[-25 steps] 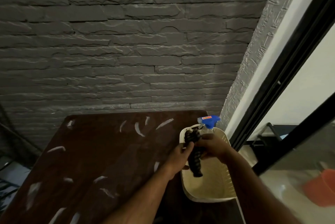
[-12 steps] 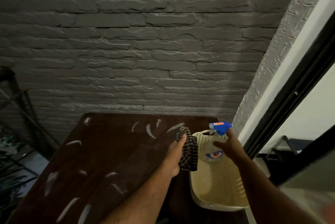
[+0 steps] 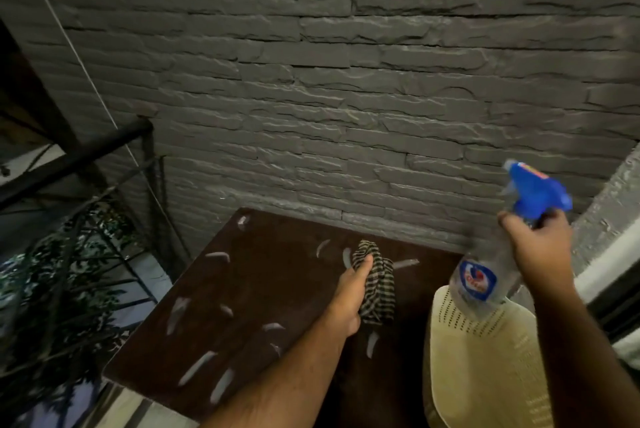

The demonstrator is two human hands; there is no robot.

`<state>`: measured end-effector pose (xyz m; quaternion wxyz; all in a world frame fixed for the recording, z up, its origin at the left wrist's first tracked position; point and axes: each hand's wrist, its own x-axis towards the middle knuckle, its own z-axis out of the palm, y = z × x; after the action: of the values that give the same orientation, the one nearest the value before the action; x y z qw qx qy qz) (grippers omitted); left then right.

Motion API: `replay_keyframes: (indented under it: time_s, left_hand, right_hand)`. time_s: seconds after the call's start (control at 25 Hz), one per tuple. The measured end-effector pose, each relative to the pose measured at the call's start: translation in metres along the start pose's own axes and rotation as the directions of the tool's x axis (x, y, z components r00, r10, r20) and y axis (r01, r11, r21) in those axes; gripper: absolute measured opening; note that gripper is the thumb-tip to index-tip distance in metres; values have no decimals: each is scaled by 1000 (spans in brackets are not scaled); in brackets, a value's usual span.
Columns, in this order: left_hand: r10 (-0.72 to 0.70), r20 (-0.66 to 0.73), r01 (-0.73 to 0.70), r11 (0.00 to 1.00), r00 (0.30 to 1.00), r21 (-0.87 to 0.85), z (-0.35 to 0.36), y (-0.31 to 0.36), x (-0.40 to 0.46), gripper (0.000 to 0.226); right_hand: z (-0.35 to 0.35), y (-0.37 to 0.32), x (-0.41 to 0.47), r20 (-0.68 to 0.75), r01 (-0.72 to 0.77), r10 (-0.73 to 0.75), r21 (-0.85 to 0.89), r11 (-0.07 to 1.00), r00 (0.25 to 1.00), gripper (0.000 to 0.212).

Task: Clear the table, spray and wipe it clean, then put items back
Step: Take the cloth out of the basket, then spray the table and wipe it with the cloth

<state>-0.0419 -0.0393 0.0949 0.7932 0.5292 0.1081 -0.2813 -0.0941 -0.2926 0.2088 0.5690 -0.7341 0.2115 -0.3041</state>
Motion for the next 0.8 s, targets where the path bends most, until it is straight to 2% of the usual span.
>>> replay_keyframes:
  time_s: [0.08,0.12,0.16,0.24,0.36,0.48,0.64,0.72,0.8]
  left_hand:
    - [17,-9,-17,1000,1000,-9,-10,9,4,45]
    - [30,-16,-30,999,999,-10,-18,15,6,45]
    - [40,-24,-40,999,999,-6,-27,20,7,45]
    - [53,-49,-52,999,997,8,-54,35,8,45]
    - [81,-129,-82,997,988,-1,-118,61,11,43]
    - [114,-232,-117,993,966,-2,-194,94,13,39]
    - [129,-301,-129,991,945,23,-273,142,20,33]
    - [134,-320,-121,991,938,62,-303,160,24,38]
    - [168,-362,-139,985,917,104,-330,173,30,44]
  right_hand:
    - [27,-38,11,149,-41,-6,309,950,989,23]
    - [48,-48,10,264,-116,4,407,906,964,11]
    - [70,-53,5,360,-193,31,423,885,932,8]
    - [121,-52,-14,499,-336,141,326,884,855,14]
    - [198,-40,-54,618,-486,330,97,868,713,15]
    - [273,-34,-89,649,-475,405,-76,877,644,23]
    - [350,-34,-119,651,-381,433,-231,895,624,11]
    - [380,-33,-129,643,-323,418,-268,908,642,2]
    - [405,-29,-137,596,-313,440,-310,898,672,7]
